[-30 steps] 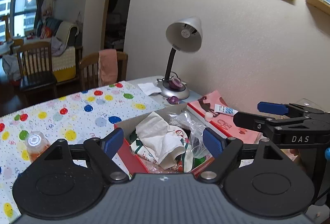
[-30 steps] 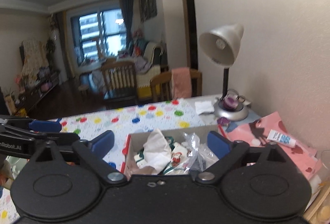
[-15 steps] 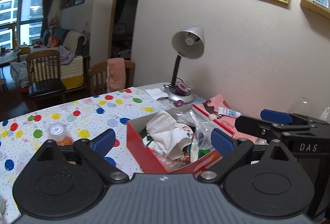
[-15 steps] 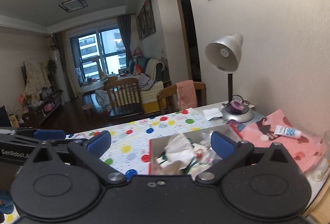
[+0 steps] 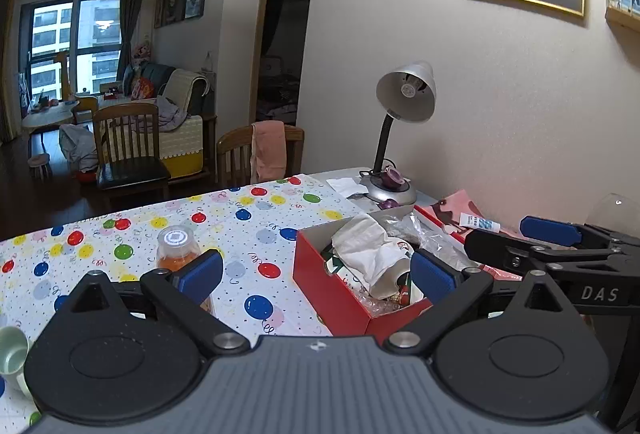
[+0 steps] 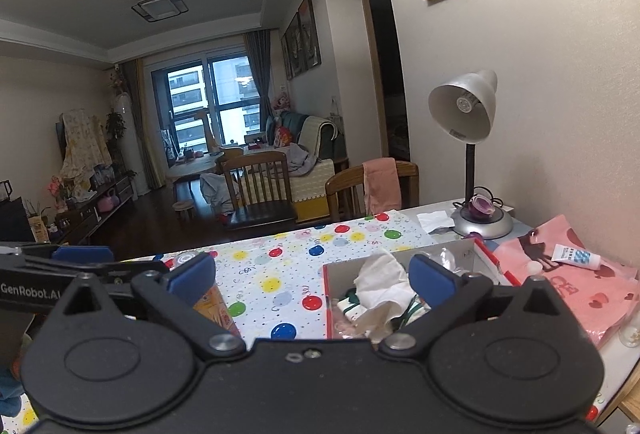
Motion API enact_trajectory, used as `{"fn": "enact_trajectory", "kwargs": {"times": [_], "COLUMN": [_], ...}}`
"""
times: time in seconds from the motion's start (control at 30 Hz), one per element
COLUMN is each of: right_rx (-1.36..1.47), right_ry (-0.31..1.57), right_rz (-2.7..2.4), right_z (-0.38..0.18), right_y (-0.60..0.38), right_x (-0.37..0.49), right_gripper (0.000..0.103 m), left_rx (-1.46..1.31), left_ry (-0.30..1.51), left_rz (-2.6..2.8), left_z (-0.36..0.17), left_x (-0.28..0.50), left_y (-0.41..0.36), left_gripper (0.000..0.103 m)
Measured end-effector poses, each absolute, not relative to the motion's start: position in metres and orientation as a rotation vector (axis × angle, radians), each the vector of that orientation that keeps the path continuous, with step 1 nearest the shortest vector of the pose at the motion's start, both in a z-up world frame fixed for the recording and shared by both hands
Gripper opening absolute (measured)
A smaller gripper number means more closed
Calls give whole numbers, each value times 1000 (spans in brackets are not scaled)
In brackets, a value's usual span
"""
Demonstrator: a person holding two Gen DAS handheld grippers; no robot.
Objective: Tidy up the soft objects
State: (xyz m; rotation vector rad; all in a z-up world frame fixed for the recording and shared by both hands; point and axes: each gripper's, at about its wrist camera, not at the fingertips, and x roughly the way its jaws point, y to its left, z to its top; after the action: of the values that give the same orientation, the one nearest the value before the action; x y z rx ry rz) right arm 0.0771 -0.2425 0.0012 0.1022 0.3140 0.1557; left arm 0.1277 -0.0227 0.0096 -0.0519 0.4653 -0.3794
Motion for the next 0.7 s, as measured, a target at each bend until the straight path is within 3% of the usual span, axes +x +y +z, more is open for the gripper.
{"fn": "enact_trajectory", "kwargs": {"times": [0.7], "right_rx": [103], "right_ry": [327], "right_rz": [197], "right_z": [-1], "right_y": [-244], "right_x": [73], "right_gripper": [103], "left_rx": [-61], "left_ry": [451], "left_rz": [-290], "left_z": [9], "left_x": [108], "left_y": [-26], "left_gripper": [101]}}
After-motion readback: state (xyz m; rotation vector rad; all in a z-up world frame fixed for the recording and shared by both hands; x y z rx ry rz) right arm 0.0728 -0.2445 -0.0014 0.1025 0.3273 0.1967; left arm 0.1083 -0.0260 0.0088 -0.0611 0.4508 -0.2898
